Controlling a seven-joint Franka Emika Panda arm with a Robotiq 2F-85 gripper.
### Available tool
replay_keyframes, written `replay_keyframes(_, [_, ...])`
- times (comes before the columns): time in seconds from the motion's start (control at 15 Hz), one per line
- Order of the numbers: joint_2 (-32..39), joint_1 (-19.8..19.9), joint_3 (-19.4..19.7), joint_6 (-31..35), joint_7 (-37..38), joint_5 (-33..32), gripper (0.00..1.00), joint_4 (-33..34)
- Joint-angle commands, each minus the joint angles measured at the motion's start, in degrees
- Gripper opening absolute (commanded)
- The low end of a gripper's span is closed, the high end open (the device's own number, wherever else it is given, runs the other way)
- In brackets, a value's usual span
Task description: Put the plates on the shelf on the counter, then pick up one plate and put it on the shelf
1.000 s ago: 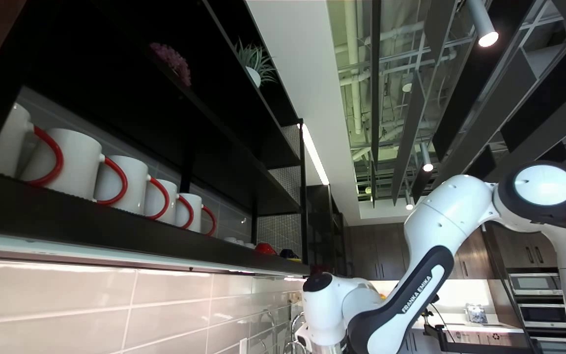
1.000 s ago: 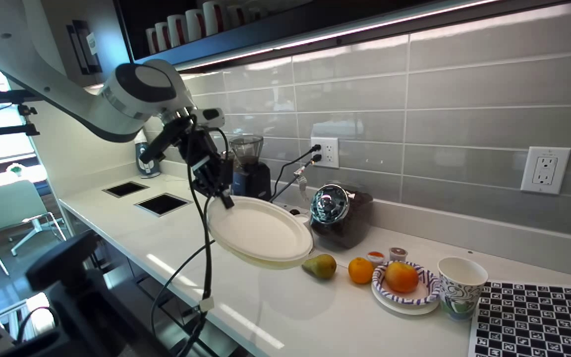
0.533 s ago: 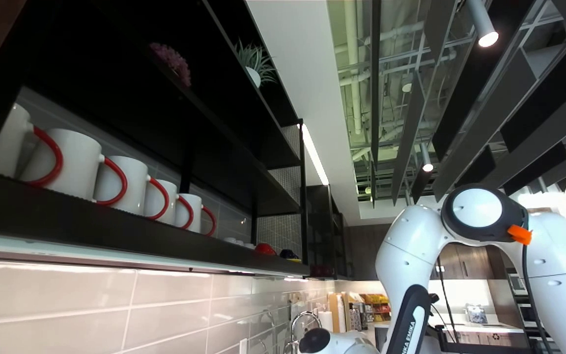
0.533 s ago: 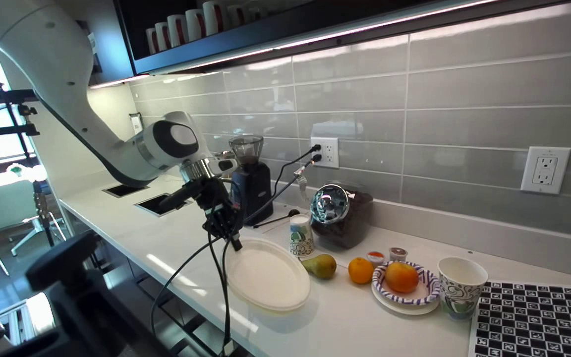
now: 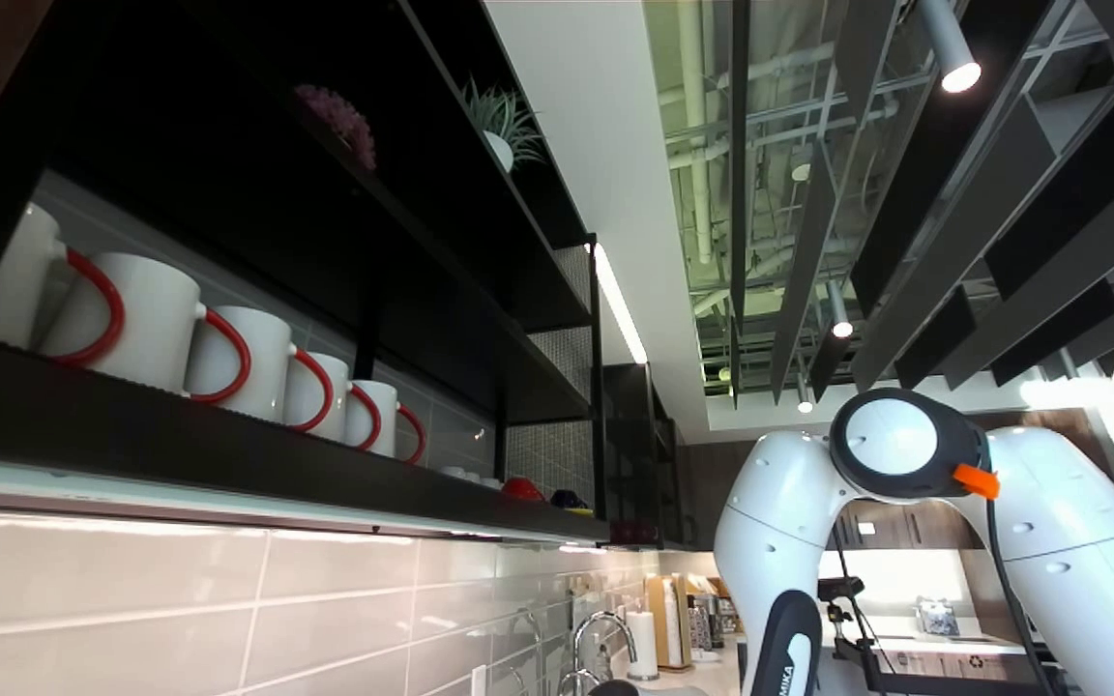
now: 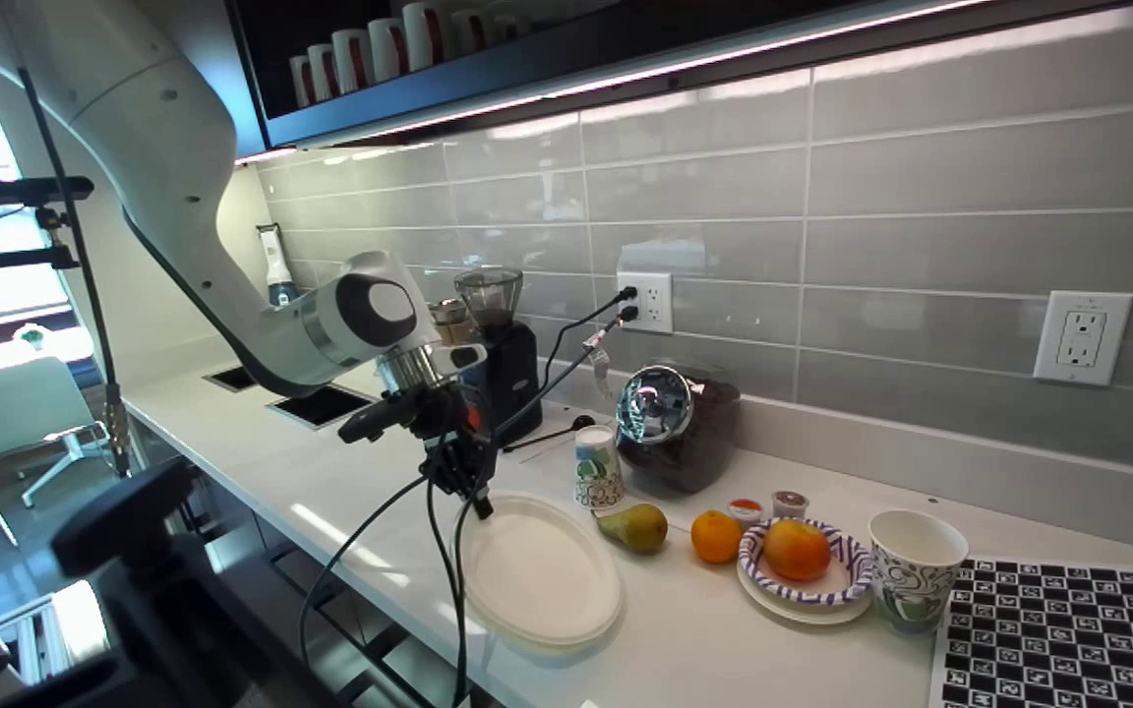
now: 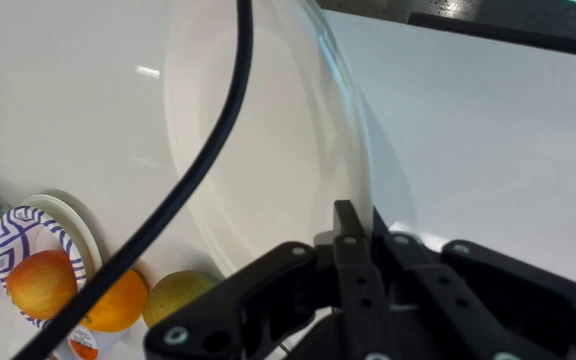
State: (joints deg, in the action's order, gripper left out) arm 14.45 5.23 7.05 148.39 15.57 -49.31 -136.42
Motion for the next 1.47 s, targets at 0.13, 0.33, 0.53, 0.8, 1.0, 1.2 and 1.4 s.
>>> replay_keyframes(0.13, [4.03,-1.64,1.07,0.21,1.23,-0.24,0.49,3.83])
replay_keyframes(0.33, [3.35,-2.17,0.68,0.33,0.59,0.20,0.69,3.96])
replay_keyframes(0.53, [2.00,-1.84,-0.86,-0.50,-3.11,4.88,0.90,3.10])
replay_keyframes(0.8, [-0.94,-0.56,-3.22,-6.54,-16.68,17.14,1.00,1.35])
replay_keyframes(1.0, [-5.09,-0.14,-2.49,-12.28,-24.47,23.10,1.00,0.06])
replay_keyframes(1.2, [-10.64,0.71,-0.47,-16.98,-26.42,22.87,1.00,-1.87])
replay_keyframes(1.4, [-15.65,2.59,2.20,-19.92,-27.22,18.40,1.00,-4.26])
